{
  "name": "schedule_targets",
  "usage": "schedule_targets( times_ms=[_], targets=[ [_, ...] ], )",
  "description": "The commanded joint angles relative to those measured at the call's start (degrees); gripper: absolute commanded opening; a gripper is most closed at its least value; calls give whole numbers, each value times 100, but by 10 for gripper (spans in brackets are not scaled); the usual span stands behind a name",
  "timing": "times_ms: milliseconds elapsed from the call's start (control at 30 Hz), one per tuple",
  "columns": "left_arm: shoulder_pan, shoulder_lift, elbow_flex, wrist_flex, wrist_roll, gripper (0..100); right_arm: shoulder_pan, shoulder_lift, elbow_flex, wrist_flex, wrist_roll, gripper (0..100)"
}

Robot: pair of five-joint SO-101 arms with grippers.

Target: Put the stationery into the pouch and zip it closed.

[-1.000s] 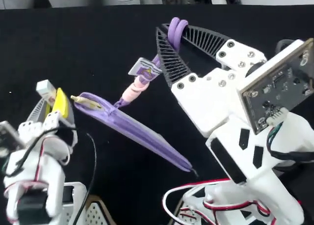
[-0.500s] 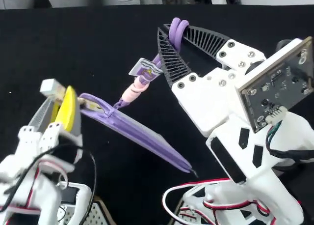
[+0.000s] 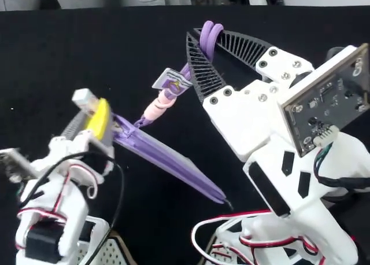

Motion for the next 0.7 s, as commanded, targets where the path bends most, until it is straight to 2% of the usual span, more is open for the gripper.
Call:
schedule_targets(
  times_ms=[0, 167, 267, 433, 533, 667],
  targets=[
    [787, 18, 251, -185, -53, 30, 387, -101, -110, 176, 0, 11],
    [1262, 18, 286, -185, -800, 30, 703, -101, -136, 176, -141, 11],
    [1279, 18, 321, -185, -844, 46, 703, -101, -154, 176, -299, 11],
    [1727, 18, 356, 123, -844, 193, 703, -101, -154, 176, -299, 11],
    [2035, 9, 321, 176, -853, 202, 703, -101, -154, 176, -299, 11],
    [2035, 0, 180, 176, -853, 203, 703, -101, -154, 176, -281, 11]
  ],
)
